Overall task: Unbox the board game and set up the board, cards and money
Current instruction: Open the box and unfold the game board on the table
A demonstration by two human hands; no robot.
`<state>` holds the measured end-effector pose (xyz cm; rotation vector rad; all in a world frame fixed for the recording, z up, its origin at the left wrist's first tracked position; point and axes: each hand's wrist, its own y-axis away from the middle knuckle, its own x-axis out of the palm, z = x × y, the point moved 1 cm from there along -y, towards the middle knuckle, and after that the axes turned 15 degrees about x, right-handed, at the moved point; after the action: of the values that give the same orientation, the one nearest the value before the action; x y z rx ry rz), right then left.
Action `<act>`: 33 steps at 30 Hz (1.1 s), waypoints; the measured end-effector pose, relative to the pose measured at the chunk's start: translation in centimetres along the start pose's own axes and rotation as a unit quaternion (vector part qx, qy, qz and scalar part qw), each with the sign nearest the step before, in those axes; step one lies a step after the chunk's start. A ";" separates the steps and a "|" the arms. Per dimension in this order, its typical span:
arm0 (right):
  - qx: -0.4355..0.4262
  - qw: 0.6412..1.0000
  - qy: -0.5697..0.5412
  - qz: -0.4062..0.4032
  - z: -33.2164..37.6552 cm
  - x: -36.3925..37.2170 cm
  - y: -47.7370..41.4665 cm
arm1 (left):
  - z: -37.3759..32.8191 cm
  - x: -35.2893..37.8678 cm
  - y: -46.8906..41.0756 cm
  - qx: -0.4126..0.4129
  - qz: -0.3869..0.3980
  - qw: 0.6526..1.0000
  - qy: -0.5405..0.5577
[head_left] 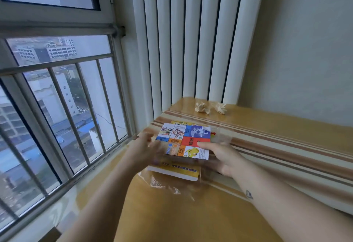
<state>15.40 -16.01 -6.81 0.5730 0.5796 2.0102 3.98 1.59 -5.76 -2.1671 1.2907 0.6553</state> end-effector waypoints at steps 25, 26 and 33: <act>-0.236 0.767 0.512 -0.306 3.1 -0.4 -1.8 | 1.2 2.6 0.1 0.047 -0.154 0.986 0.036; -0.243 0.770 0.501 -0.310 3.3 -0.3 -2.0 | 1.1 2.5 0.1 0.059 -0.161 0.985 0.031; -0.315 0.809 0.397 -0.298 4.7 -0.4 -1.8 | -1.3 0.5 1.4 0.125 -0.231 0.944 0.198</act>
<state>19.64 -14.76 -4.28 -0.8188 0.4364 1.6006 3.14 -0.13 -5.37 -2.3295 0.9209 -0.1343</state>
